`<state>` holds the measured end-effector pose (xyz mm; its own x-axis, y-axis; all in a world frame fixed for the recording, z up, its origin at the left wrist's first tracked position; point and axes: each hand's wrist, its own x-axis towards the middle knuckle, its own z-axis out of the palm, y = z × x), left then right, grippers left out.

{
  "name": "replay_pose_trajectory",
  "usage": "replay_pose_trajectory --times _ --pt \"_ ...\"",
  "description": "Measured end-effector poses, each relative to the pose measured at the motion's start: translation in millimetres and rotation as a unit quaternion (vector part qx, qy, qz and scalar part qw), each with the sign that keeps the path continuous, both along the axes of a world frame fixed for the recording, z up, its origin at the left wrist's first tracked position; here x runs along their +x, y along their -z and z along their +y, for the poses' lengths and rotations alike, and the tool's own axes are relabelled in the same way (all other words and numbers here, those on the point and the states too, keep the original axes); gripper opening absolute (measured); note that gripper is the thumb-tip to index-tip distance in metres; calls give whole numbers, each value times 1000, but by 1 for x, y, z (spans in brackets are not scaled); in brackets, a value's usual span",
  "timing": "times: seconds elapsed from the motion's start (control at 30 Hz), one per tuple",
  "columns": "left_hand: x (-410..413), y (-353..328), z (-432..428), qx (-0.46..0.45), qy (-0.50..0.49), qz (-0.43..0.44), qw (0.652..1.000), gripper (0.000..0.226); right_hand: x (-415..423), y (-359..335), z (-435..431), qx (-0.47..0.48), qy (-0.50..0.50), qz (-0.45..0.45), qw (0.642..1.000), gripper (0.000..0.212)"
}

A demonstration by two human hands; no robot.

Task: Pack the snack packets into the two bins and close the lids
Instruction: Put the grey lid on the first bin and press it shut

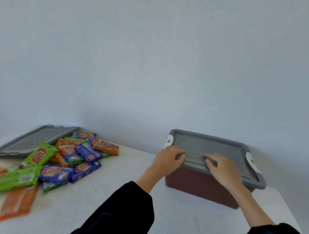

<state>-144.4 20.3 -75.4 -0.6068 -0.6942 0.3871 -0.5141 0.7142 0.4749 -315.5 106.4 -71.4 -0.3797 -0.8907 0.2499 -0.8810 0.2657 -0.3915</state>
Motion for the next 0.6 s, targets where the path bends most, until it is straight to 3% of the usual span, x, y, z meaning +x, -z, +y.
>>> replay_pose_trajectory --times 0.23,0.43,0.6 --pt "170 8 -10 -93 -189 94 973 26 152 -2 -56 -57 -197 -52 977 38" --pt "368 9 -19 -134 -399 101 902 29 325 -10 -116 -49 -345 -69 935 40" --pt "509 -15 -15 -199 -503 89 836 24 458 -12 -160 -24 -435 -74 897 45"
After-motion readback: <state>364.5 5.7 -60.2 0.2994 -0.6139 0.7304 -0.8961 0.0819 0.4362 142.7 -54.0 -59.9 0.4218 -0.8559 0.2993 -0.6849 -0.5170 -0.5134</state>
